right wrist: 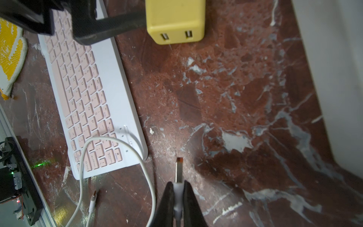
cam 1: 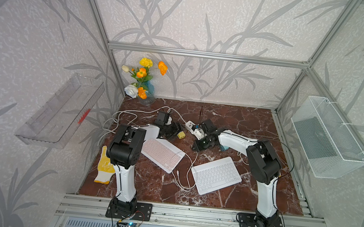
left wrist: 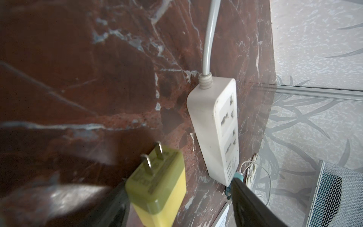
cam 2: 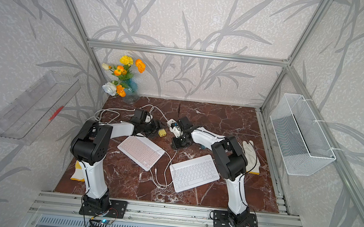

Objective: Unplug the wireless keyboard
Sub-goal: Place the power cord at the center of the board, then adjust the plug at the center of the board.

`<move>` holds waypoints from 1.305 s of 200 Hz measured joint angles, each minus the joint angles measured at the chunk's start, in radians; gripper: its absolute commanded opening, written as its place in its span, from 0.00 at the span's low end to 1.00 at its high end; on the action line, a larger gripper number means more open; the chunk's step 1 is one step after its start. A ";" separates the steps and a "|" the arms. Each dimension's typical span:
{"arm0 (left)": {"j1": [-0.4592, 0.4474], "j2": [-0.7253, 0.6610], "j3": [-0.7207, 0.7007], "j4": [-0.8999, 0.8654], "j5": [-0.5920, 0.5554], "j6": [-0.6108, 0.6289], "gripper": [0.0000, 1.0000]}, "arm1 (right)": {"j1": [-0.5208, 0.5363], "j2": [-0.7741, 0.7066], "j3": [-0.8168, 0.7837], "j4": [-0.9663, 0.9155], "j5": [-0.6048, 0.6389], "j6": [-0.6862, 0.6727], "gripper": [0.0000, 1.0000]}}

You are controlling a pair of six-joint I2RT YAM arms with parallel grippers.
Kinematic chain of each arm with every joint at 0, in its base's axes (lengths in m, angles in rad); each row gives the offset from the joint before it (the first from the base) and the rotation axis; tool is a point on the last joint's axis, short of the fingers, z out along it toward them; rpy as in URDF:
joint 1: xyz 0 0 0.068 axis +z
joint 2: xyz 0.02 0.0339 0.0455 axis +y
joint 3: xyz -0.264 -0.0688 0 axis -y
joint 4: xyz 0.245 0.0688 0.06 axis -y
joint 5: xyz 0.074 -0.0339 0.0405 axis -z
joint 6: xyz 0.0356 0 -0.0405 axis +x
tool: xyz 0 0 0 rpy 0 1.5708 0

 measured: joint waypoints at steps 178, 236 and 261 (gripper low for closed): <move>0.050 -0.235 -0.023 -0.336 -0.093 0.135 0.88 | -0.079 -0.142 -0.069 -0.044 0.035 -0.032 0.59; 0.052 -0.260 -0.054 -0.343 -0.092 0.142 0.88 | -0.232 -0.278 -0.208 -0.091 0.135 -0.014 0.62; 0.053 -0.260 -0.065 -0.342 -0.090 0.142 0.88 | -0.269 -0.285 -0.255 -0.107 0.179 -0.018 0.62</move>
